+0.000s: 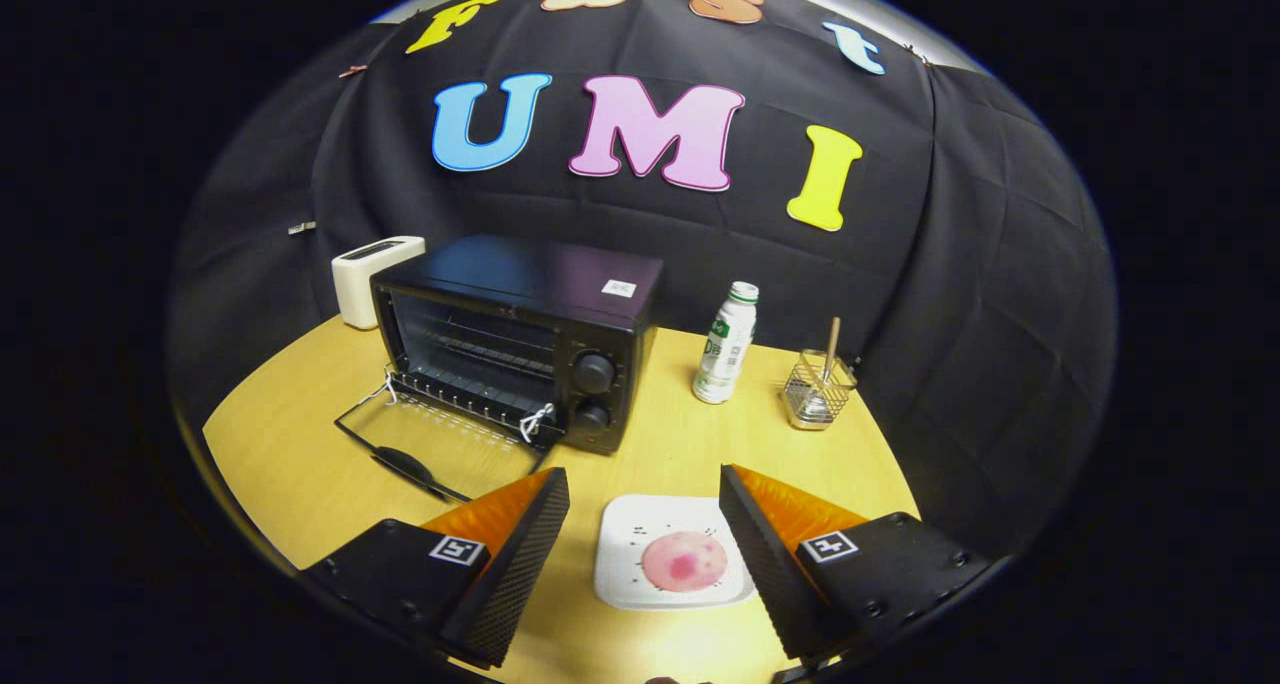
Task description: Open the toaster oven, put the food inside, and close the toaster oven door.
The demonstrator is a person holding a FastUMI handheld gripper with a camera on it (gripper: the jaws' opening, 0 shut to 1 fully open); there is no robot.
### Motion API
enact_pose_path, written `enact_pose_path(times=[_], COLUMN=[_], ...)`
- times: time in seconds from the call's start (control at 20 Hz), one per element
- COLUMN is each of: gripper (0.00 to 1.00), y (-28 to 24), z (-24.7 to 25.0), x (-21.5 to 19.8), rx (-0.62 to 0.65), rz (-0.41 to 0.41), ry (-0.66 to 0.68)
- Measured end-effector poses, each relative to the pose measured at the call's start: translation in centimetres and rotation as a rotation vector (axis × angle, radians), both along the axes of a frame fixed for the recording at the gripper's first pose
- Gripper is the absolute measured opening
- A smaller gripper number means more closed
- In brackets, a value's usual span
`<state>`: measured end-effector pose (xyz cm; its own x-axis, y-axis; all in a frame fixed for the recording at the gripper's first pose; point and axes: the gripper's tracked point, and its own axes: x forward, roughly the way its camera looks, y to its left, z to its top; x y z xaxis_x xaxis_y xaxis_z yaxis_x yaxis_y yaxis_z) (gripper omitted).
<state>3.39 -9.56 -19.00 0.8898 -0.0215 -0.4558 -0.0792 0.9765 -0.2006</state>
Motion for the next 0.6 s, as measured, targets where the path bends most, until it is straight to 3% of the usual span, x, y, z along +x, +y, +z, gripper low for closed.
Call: enact_pose_path(times=[0.35,0.6], gripper=[0.98,0.99], y=[-7.6,-12.4], z=[-2.2,-7.1], x=[0.0,-0.2], rx=[0.001,0.009], rz=[-0.008,-0.038], ry=[0.085,0.229])
